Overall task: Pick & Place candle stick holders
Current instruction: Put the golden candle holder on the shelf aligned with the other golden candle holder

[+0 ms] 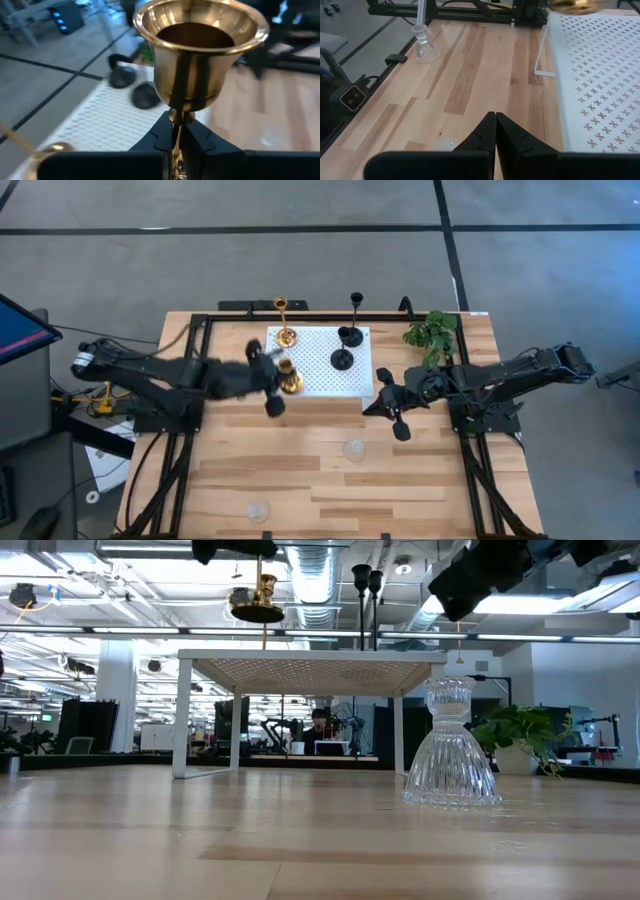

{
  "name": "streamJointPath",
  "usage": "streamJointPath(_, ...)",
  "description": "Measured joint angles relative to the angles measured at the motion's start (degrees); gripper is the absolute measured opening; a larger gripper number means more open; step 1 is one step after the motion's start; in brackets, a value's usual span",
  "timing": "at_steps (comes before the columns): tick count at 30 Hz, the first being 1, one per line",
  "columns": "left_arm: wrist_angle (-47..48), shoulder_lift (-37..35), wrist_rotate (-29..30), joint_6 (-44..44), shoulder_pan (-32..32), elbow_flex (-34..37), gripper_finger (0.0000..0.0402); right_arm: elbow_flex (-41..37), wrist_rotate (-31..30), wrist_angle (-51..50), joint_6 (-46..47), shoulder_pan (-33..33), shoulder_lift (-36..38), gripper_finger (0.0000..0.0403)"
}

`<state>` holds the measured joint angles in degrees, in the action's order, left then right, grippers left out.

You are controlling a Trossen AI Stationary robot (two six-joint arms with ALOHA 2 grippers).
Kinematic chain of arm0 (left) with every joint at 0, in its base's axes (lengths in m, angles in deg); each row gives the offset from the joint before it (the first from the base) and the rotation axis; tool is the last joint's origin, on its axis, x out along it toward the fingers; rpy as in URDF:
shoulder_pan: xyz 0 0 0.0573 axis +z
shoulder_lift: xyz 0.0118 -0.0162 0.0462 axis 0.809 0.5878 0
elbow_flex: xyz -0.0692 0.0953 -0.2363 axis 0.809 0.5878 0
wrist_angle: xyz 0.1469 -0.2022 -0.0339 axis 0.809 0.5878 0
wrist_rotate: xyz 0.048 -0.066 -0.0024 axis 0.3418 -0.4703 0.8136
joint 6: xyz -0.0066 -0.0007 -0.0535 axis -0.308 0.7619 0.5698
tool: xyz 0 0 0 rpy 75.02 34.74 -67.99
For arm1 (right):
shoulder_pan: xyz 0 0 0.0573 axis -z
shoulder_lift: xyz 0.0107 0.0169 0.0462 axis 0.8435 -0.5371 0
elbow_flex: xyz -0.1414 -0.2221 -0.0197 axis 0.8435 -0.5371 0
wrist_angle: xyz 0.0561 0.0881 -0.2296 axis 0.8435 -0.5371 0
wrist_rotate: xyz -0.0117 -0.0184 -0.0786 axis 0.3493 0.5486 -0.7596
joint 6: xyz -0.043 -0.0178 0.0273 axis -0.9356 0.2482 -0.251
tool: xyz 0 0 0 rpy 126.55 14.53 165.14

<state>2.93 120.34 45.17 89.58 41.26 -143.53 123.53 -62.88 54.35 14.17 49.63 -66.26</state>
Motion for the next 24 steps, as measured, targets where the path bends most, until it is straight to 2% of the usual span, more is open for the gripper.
streamJointPath(7,-1.1,0.1,-11.2,-0.1,13.5,0.0,0.0014,0.0,0.0,0.1,0.0,-0.3,0.0,0.0)
streamJointPath(12,-4.0,3.8,-16.9,-0.2,19.2,0.0,0.0016,0.0,0.0,0.1,0.0,-0.3,0.0,0.0)
streamJointPath(24,-6.9,7.2,-18.3,-0.2,24.6,0.0,0.0016,0.0,0.0,0.0,0.0,-0.3,0.0,0.0)
